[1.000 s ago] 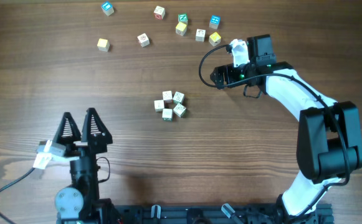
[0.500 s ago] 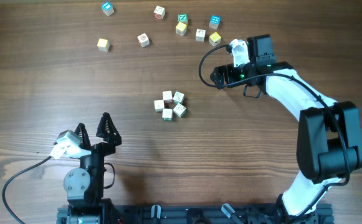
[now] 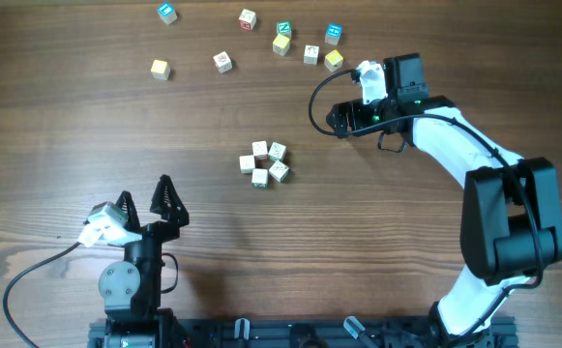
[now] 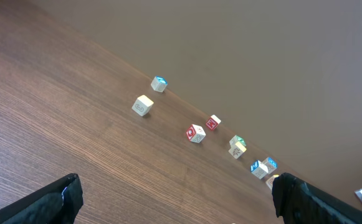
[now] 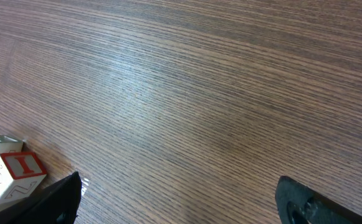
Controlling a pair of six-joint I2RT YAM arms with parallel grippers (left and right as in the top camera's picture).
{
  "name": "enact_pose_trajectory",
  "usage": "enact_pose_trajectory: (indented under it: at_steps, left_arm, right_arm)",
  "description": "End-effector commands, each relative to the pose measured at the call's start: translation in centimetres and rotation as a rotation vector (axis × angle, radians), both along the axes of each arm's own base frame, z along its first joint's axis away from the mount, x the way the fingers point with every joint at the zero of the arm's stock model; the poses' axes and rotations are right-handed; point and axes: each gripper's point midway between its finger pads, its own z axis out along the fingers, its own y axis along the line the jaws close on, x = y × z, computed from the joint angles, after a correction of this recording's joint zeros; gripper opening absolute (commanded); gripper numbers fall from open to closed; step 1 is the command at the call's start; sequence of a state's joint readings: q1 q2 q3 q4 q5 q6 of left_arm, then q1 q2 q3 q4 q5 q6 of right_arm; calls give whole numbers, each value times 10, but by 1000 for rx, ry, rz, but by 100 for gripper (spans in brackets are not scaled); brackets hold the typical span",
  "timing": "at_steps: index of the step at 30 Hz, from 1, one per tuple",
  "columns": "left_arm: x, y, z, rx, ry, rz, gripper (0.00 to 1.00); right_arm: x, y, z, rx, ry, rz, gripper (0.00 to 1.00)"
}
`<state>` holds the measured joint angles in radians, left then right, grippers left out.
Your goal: Form a circle
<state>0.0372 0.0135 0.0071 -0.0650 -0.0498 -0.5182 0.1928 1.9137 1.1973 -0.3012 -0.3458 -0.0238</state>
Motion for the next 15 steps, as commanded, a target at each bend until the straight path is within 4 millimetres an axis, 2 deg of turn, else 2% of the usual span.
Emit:
enact_pose_trajectory:
  at_steps: [1, 8, 9, 10, 11, 13, 15]
  left_arm:
    - [0, -1, 0, 20, -1, -10, 100]
    - [0, -1, 0, 20, -1, -10, 100]
    - [0, -1, 0, 20, -1, -10, 100]
    - [0, -1, 0, 20, -1, -10, 100]
    - [0, -1, 0, 20, -1, -10, 100]
    - [0, -1, 0, 20, -1, -10, 100]
    - [0, -1, 0, 20, -1, -10, 100]
  right_arm:
    - [0, -1, 7, -3, -16, -7, 100]
    - [0, -1, 7, -3, -16, -7, 100]
    - [1, -2, 11, -1, -26, -10, 100]
    - [1, -3, 19, 2, -43, -12, 100]
    - [1, -3, 36, 9, -78, -12, 100]
    - [2, -3, 75, 26, -165, -12, 100]
    - [3, -16, 111, -33, -274, -34, 100]
